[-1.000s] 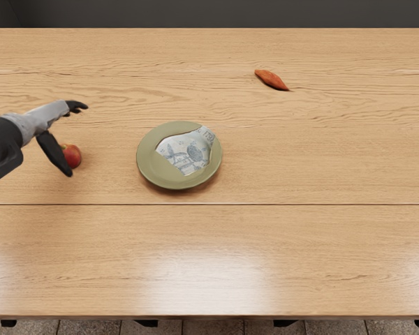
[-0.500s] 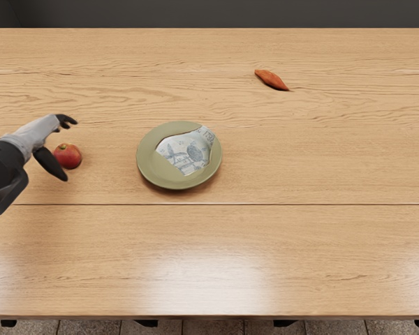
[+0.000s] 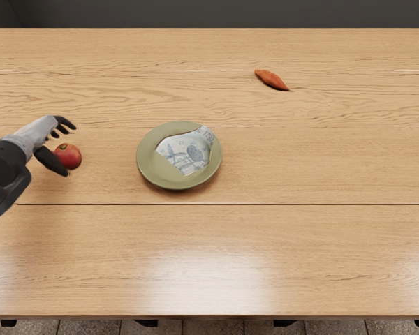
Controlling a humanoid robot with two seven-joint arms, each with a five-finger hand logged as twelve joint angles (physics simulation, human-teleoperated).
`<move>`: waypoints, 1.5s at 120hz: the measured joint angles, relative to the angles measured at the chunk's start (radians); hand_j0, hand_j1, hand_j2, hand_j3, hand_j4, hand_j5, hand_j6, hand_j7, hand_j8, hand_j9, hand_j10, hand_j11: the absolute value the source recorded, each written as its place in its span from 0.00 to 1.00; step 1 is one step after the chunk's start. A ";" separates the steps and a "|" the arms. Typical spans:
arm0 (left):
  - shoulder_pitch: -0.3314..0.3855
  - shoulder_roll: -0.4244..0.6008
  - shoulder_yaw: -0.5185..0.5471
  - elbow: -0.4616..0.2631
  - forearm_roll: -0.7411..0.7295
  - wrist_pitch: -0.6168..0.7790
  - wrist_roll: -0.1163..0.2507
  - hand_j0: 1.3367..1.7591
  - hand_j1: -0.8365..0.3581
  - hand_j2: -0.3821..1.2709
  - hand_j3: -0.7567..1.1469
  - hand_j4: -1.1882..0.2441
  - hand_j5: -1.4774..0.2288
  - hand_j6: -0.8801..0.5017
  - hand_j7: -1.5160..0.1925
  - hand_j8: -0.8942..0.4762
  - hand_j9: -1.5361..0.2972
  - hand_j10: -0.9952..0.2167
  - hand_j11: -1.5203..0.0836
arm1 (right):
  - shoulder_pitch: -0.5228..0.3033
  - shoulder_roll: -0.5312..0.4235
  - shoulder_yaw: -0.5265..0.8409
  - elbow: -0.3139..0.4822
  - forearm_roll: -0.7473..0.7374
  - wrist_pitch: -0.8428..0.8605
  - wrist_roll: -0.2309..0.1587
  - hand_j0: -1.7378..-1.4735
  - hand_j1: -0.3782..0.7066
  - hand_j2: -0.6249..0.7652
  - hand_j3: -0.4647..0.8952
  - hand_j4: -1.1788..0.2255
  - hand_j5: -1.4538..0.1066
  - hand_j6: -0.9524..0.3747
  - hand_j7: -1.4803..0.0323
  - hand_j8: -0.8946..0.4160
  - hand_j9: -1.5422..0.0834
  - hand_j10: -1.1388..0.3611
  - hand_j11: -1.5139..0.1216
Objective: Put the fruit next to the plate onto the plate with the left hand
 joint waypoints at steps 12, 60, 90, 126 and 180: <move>0.000 -0.018 -0.001 0.035 0.000 0.000 0.000 0.76 0.66 0.27 0.40 0.59 0.61 0.39 0.63 0.41 0.60 0.54 0.68 | 0.000 0.000 0.000 0.000 0.000 0.000 0.000 0.30 0.03 0.45 0.34 0.84 0.93 0.72 0.98 0.68 0.95 0.76 0.93; -0.002 -0.076 0.004 0.148 -0.002 -0.001 0.000 0.76 0.66 0.28 0.40 0.59 0.61 0.39 0.63 0.40 0.60 0.54 0.67 | 0.001 0.000 0.000 0.000 0.000 0.000 0.000 0.30 0.03 0.45 0.34 0.84 0.93 0.72 0.98 0.68 0.95 0.76 0.93; -0.005 -0.130 0.005 0.220 -0.003 -0.006 0.000 0.76 0.66 0.28 0.40 0.59 0.61 0.39 0.63 0.40 0.60 0.54 0.67 | 0.001 0.000 -0.001 0.000 0.000 0.000 0.000 0.30 0.03 0.45 0.34 0.84 0.93 0.72 0.98 0.68 0.95 0.76 0.93; -0.010 -0.158 0.007 0.264 -0.011 -0.014 0.000 0.76 0.62 0.28 0.40 0.57 0.58 0.36 0.60 0.38 0.57 0.51 0.65 | 0.001 0.000 -0.001 0.000 0.000 0.000 0.000 0.30 0.03 0.45 0.34 0.84 0.93 0.72 0.98 0.68 0.95 0.76 0.93; -0.013 -0.171 0.008 0.258 -0.019 -0.022 0.000 0.76 0.55 0.28 0.42 0.52 0.53 0.31 0.55 0.33 0.52 0.45 0.59 | 0.001 0.000 -0.001 0.000 0.000 0.000 0.000 0.30 0.03 0.45 0.34 0.84 0.93 0.72 0.98 0.68 0.95 0.76 0.93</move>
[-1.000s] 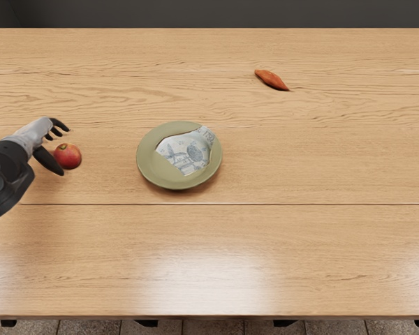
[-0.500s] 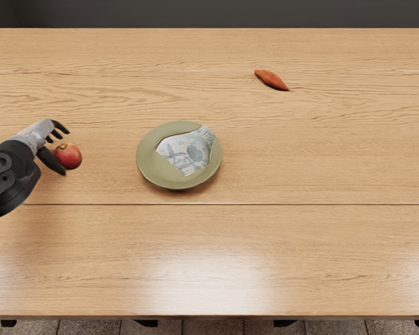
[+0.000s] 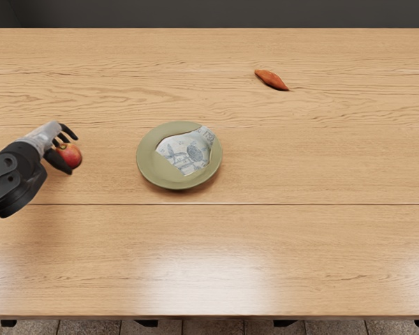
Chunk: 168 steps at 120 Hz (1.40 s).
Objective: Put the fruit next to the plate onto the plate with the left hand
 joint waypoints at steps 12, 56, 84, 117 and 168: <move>-0.002 -0.008 -0.001 0.000 -0.004 -0.007 0.001 0.76 0.52 0.27 0.45 0.50 0.51 0.30 0.53 0.31 0.51 0.43 0.57 | 0.000 0.000 0.000 0.000 0.000 0.000 0.000 0.30 0.03 0.45 0.34 0.84 0.93 0.72 0.98 0.68 0.95 0.76 0.93; -0.016 -0.002 -0.001 -0.018 -0.032 -0.024 0.000 0.76 0.47 0.38 0.41 0.43 0.43 0.27 0.45 0.28 0.43 0.35 0.48 | 0.000 0.000 0.000 0.000 0.000 0.000 0.000 0.30 0.03 0.45 0.34 0.84 0.93 0.72 0.98 0.68 0.95 0.76 0.93; -0.018 0.002 -0.003 -0.025 -0.052 -0.042 0.000 0.75 0.42 0.42 0.40 0.39 0.37 0.33 0.39 0.34 0.38 0.30 0.42 | 0.000 0.000 0.000 0.000 0.000 0.000 0.000 0.30 0.03 0.45 0.34 0.84 0.93 0.72 0.98 0.68 0.95 0.76 0.93; -0.041 0.033 -0.011 -0.078 -0.070 -0.045 0.000 0.75 0.42 0.42 0.40 0.37 0.33 0.36 0.35 0.37 0.34 0.28 0.38 | 0.000 0.000 0.000 0.000 0.000 0.000 0.000 0.30 0.03 0.45 0.34 0.84 0.93 0.72 0.98 0.68 0.95 0.76 0.93; -0.180 0.086 -0.014 -0.290 -0.119 -0.056 0.000 0.75 0.41 0.43 0.40 0.39 0.30 0.38 0.33 0.39 0.32 0.29 0.36 | 0.000 0.000 -0.015 -0.001 0.000 0.000 0.000 0.30 0.03 0.45 0.34 0.84 0.93 0.72 0.98 0.68 0.95 0.76 0.93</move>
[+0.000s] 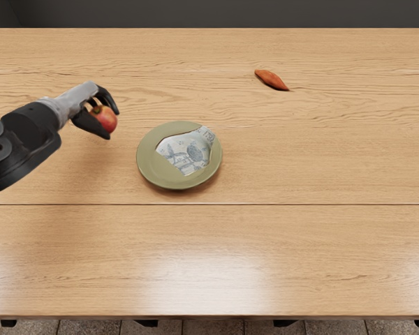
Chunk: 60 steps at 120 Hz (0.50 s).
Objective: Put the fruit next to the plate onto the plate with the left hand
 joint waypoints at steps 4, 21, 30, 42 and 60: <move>-0.022 0.000 0.000 -0.004 -0.006 -0.005 0.000 0.75 0.41 0.42 0.40 0.39 0.30 0.38 0.33 0.39 0.32 0.29 0.36 | 0.000 0.000 -0.001 0.000 0.000 0.000 0.000 0.30 0.03 0.45 0.34 0.84 0.93 0.72 0.98 0.68 0.95 0.76 0.93; -0.083 -0.018 0.000 -0.018 -0.051 -0.034 0.000 0.75 0.41 0.43 0.40 0.40 0.29 0.39 0.32 0.39 0.31 0.30 0.35 | 0.000 0.000 -0.003 0.000 0.000 0.000 0.000 0.30 0.03 0.45 0.34 0.84 0.93 0.72 0.98 0.68 0.95 0.76 0.93; -0.108 -0.045 0.000 -0.024 -0.078 -0.048 0.000 0.75 0.40 0.42 0.40 0.40 0.29 0.39 0.32 0.40 0.31 0.30 0.34 | 0.000 0.000 -0.003 0.000 0.000 0.000 0.001 0.30 0.03 0.45 0.34 0.84 0.93 0.72 0.98 0.68 0.95 0.76 0.93; -0.122 -0.101 0.001 -0.026 -0.100 -0.062 0.000 0.75 0.40 0.43 0.40 0.41 0.28 0.39 0.31 0.40 0.31 0.30 0.34 | -0.001 0.000 -0.003 0.000 0.000 0.000 0.001 0.30 0.03 0.45 0.34 0.84 0.93 0.72 0.98 0.68 0.95 0.76 0.93; -0.122 -0.167 0.002 -0.021 -0.116 -0.068 0.000 0.75 0.40 0.43 0.40 0.41 0.27 0.40 0.31 0.41 0.30 0.31 0.34 | -0.001 0.000 -0.004 0.000 0.000 0.000 0.001 0.30 0.03 0.45 0.34 0.84 0.93 0.72 0.98 0.68 0.95 0.76 0.93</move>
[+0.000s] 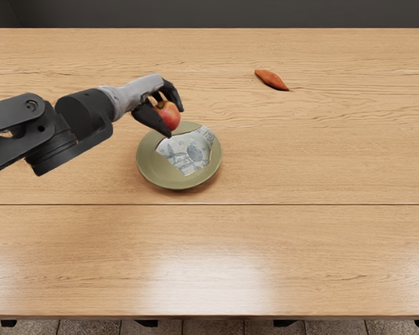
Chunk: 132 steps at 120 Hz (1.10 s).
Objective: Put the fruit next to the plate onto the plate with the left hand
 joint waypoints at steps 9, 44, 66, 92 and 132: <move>0.005 -0.040 0.003 0.015 -0.003 -0.001 0.000 0.75 0.40 0.43 0.40 0.41 0.27 0.40 0.31 0.41 0.30 0.31 0.34 | 0.000 0.000 0.000 0.000 0.000 0.000 0.000 0.30 0.03 0.45 0.34 0.84 0.93 0.72 0.98 0.68 0.95 0.76 0.93; 0.042 -0.114 0.011 0.115 0.001 0.000 0.000 0.75 0.41 0.41 0.40 0.40 0.30 0.38 0.34 0.39 0.33 0.31 0.36 | 0.000 0.000 0.000 0.000 0.000 0.000 0.000 0.30 0.03 0.45 0.34 0.84 0.93 0.72 0.98 0.68 0.95 0.76 0.93; 0.050 -0.133 0.005 0.138 0.007 0.013 0.000 0.76 0.52 0.35 0.40 0.48 0.45 0.37 0.48 0.38 0.46 0.42 0.52 | 0.000 0.000 0.000 0.001 -0.001 0.000 0.000 0.30 0.03 0.45 0.34 0.84 0.93 0.72 0.98 0.68 0.95 0.76 0.93; 0.044 -0.122 -0.002 0.131 0.003 0.034 0.000 0.76 0.67 0.29 0.40 0.60 0.60 0.43 0.63 0.44 0.60 0.55 0.67 | 0.000 0.000 0.000 0.001 -0.001 0.000 0.000 0.30 0.03 0.45 0.34 0.84 0.93 0.72 0.98 0.68 0.95 0.76 0.93; 0.149 0.232 -0.232 0.010 -0.639 -0.420 0.000 0.76 0.87 0.25 0.40 0.74 0.77 0.55 0.79 0.56 0.75 0.71 0.84 | 0.000 0.000 -0.001 0.001 -0.001 0.000 -0.001 0.30 0.03 0.45 0.34 0.84 0.93 0.72 0.98 0.68 0.95 0.76 0.93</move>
